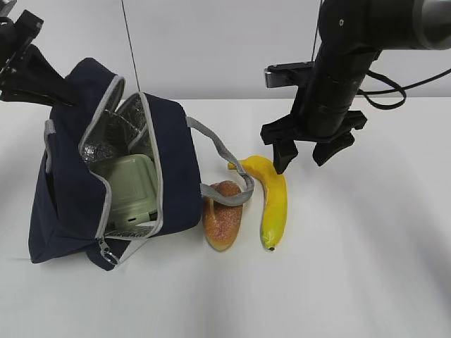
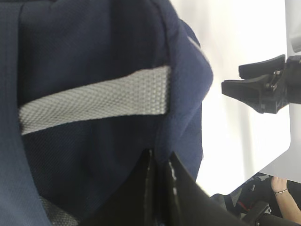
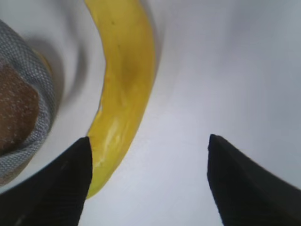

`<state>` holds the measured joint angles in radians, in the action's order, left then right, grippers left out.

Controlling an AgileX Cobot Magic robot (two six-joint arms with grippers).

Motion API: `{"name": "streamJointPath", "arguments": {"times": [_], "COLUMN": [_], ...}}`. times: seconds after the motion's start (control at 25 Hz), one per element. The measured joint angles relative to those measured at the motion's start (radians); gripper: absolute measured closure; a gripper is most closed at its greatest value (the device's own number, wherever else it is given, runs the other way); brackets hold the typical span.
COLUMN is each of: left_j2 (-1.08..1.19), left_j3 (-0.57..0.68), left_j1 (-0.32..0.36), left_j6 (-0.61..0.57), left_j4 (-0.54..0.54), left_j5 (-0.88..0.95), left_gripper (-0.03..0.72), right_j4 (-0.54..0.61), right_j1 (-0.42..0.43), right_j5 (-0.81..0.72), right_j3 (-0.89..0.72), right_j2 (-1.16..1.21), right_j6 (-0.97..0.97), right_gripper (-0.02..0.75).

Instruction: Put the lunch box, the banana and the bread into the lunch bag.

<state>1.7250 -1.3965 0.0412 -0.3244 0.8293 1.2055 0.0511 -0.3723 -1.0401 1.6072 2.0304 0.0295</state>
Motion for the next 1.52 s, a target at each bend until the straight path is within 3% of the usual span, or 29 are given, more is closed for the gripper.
{"name": "streamJointPath", "arguments": {"times": [0.72, 0.96, 1.16, 1.52], "left_j2": [0.0, 0.0, 0.0, 0.0], "left_j3": [0.0, 0.0, 0.0, 0.0], "left_j1": [0.0, 0.0, 0.0, 0.0], "left_j6": [0.0, 0.001, 0.001, 0.002], "left_j4": [0.0, 0.0, 0.0, 0.0], "left_j5": [0.0, 0.0, 0.0, 0.0], "left_gripper": [0.701, 0.701, 0.702, 0.702], "right_j4": [0.121, 0.125, 0.121, 0.001], "right_j1": [0.0, 0.0, 0.0, 0.02], "right_j5": [0.179, 0.211, 0.213, 0.118], "right_j3": [0.002, 0.002, 0.002, 0.033], "right_j2": [0.137, 0.186, 0.187, 0.11], "right_j6": [0.012, 0.029, 0.033, 0.033], "right_gripper": [0.154, 0.23, 0.405, 0.412]}}
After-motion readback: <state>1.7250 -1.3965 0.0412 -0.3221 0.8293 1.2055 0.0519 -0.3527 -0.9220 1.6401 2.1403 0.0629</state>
